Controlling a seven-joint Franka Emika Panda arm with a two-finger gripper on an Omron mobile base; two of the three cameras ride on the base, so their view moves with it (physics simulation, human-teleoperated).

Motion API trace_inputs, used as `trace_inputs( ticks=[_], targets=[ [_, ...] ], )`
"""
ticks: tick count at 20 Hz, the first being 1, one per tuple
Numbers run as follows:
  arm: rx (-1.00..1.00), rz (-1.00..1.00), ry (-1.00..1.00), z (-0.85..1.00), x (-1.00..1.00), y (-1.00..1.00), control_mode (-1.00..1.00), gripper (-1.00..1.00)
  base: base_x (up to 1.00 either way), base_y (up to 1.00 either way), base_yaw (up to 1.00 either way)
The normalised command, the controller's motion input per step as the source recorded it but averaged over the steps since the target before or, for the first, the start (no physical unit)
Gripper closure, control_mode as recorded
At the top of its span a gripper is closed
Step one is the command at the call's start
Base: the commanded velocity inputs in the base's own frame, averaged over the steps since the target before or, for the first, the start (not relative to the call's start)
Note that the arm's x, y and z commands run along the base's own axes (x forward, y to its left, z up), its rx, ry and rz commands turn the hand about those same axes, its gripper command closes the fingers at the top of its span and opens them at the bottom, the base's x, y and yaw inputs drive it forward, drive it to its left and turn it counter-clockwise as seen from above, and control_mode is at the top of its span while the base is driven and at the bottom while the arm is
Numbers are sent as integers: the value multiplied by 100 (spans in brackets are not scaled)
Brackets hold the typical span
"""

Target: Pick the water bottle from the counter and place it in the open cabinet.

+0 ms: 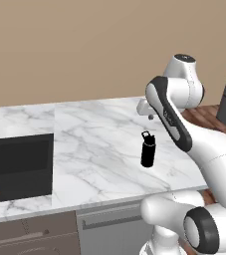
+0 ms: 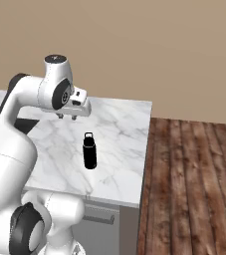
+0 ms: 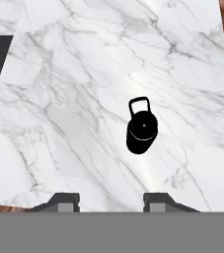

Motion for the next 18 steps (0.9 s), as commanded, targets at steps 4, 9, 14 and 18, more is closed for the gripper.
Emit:
trace_inputs(
  ticks=[4,9,14,18],
  targets=[
    [0,0,0,-1,-11,0,-100,-100,0,0,0],
    [0,0,-1,-11,-29,-9,-100,-100,0,0,0],
    [1,0,-7,-23,-38,-15,-100,-100,0,0,0],
    [2,0,-6,-13,-35,-18,-100,-100,0,0,0]
  ],
)
